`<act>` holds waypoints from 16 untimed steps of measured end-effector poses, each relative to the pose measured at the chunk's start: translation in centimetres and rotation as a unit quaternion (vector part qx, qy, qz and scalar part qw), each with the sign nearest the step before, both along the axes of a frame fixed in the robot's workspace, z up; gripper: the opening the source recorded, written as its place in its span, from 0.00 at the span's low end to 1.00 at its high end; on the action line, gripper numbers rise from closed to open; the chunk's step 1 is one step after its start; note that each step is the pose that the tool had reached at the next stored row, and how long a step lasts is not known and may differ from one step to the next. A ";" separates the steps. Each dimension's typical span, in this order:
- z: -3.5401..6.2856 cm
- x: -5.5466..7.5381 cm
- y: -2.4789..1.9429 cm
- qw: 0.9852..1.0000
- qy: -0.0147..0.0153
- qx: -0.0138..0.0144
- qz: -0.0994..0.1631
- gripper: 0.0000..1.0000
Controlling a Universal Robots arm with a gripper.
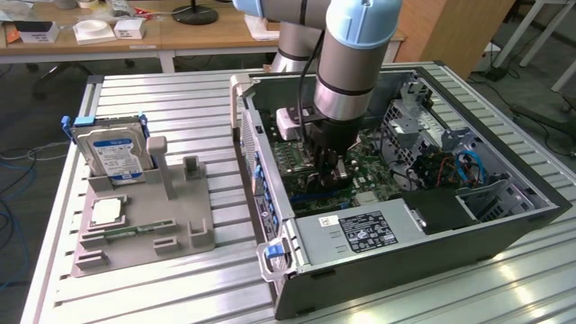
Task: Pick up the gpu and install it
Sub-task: 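Insert the gpu into the slot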
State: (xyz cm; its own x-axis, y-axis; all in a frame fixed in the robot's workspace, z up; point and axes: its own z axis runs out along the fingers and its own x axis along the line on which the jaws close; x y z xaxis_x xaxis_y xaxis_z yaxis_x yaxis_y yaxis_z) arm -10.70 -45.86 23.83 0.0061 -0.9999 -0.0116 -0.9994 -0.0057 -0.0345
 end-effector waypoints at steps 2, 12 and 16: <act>-0.08 0.0 -0.01 1.000 0.000 0.000 0.000 0.27; -0.23 0.0 -0.01 1.000 0.000 0.000 0.000 0.27; -0.23 0.0 -0.01 1.000 0.000 0.000 0.000 0.27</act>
